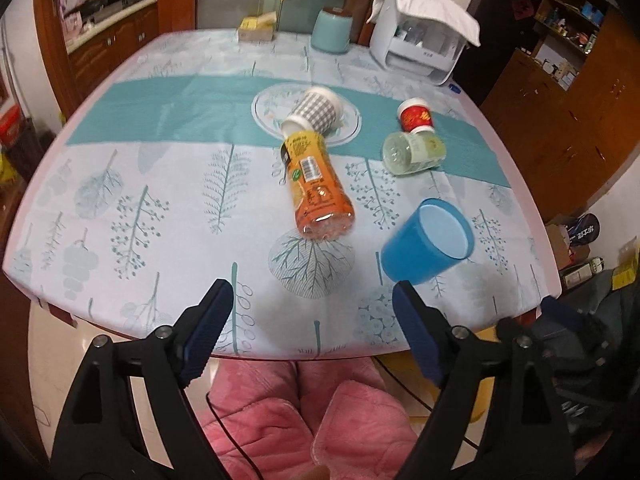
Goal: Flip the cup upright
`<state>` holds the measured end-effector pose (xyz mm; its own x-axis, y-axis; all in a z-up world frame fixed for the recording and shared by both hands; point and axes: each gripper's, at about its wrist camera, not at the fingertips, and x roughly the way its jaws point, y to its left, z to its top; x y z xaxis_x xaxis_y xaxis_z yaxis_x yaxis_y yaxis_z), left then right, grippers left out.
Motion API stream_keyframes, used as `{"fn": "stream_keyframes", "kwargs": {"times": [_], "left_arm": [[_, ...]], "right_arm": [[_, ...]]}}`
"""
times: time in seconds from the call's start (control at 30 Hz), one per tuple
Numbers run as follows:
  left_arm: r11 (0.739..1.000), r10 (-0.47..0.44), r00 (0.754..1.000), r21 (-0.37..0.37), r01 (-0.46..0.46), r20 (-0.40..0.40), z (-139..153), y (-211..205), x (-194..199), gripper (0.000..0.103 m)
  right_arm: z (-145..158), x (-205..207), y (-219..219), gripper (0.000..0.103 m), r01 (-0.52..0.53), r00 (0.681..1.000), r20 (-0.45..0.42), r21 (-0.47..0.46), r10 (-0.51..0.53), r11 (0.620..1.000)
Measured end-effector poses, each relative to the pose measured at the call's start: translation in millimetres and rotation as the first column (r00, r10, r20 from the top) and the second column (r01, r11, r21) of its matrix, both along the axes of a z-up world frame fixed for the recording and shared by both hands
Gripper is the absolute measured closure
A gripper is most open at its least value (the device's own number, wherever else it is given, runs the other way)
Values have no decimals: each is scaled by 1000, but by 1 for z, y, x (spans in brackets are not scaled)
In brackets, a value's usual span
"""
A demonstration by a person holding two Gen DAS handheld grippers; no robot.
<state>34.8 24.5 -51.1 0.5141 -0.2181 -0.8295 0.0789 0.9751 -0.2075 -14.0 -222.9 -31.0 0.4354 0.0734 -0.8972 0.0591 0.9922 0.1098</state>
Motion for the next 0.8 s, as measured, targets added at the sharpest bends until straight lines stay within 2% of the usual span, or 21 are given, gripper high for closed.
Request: {"fn": "stream_keyframes", "kwargs": {"times": [0.13, 0.3, 0.4, 0.53, 0.8], "left_arm": [[1000, -6, 998, 16, 5, 70, 24, -2, -21, 19], [999, -25, 986, 51, 17, 162, 59, -9, -43, 14], [998, -32, 977, 56, 20, 211, 73, -14, -54, 1], [993, -37, 966, 118, 7, 254, 84, -24, -67, 0], [985, -24, 961, 171, -25, 276, 93, -33, -71, 0]], "right_arm": [[45, -14, 3, 0, -20, 999, 37, 70, 18, 997], [91, -34, 10, 0, -57, 994, 99, 115, 46, 992], [112, -46, 13, 0, -87, 990, 121, 170, 67, 982], [130, -61, 20, 0, -80, 985, 161, 119, 60, 990], [143, -71, 22, 0, -35, 978, 206, 7, 33, 999]]}}
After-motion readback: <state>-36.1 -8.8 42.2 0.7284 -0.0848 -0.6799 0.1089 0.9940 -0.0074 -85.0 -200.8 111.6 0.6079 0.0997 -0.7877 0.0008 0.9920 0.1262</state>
